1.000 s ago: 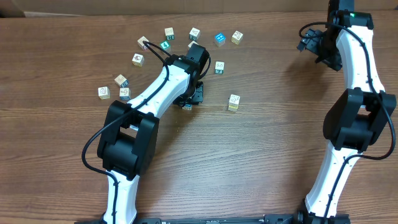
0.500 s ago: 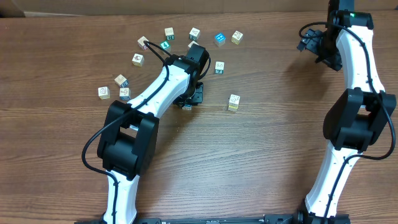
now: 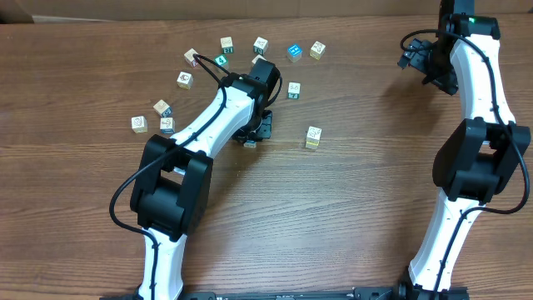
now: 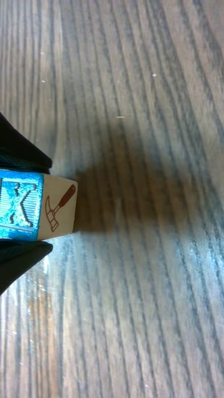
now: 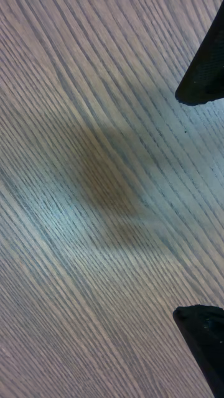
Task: Form a tower
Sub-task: 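Carry the hammer block right to above the 5 block tower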
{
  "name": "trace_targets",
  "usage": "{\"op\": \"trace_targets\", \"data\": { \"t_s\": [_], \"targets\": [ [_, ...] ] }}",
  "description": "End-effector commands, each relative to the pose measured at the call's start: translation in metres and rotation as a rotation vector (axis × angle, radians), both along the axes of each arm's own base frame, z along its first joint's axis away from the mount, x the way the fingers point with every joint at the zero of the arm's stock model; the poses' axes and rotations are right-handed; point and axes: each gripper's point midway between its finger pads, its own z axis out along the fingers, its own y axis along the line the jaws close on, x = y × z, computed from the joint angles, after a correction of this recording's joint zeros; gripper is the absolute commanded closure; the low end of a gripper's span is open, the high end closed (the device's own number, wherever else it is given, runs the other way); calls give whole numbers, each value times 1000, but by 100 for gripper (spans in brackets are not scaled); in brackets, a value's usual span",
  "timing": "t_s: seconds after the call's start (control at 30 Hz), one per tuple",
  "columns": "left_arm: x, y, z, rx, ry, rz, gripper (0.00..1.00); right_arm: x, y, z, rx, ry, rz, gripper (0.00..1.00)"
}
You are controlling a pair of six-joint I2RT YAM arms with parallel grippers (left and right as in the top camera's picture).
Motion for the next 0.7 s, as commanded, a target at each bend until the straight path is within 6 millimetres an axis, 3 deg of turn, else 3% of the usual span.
{"op": "trace_targets", "data": {
  "t_s": [0.0, 0.23, 0.4, 0.5, 0.67],
  "targets": [
    [18, -8, 24, -27, -45, -13, 82, 3, -4, 13, -8, -34, -10, 0],
    [48, -23, 108, -79, -168, -49, 78, 3, -4, 13, -8, -34, -10, 0],
    [49, -31, 159, -118, -229, -44, 77, 3, -4, 13, -8, -34, -10, 0],
    [44, -38, 171, -131, -237, -41, 78, 3, -4, 13, -8, -34, -10, 0],
    [32, -62, 170, -134, -230, -96, 78, 3, -4, 13, -8, -34, -10, 0]
  ]
}}
